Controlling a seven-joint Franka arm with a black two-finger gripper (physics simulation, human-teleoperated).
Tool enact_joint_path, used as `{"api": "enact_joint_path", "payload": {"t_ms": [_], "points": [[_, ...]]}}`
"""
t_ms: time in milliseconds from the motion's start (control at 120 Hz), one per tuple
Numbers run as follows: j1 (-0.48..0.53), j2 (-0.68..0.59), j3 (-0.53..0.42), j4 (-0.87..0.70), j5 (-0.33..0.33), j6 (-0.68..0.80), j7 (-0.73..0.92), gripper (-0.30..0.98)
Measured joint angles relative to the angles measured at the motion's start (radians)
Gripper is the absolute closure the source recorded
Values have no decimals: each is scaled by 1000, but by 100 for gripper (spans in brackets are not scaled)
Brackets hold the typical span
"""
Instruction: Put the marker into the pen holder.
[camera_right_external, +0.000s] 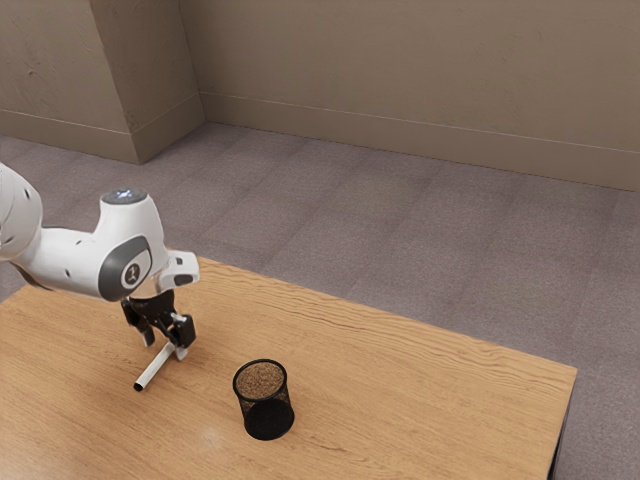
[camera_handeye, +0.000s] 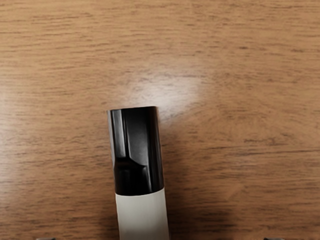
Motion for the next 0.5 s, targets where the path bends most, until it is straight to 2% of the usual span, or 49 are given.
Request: {"api": "enact_joint_path", "payload": {"t_ms": [258, 500], "points": [[-1, 4, 2, 3, -6, -2, 11, 44], [-1, 5, 2, 3, -7, -2, 15, 55]]}}
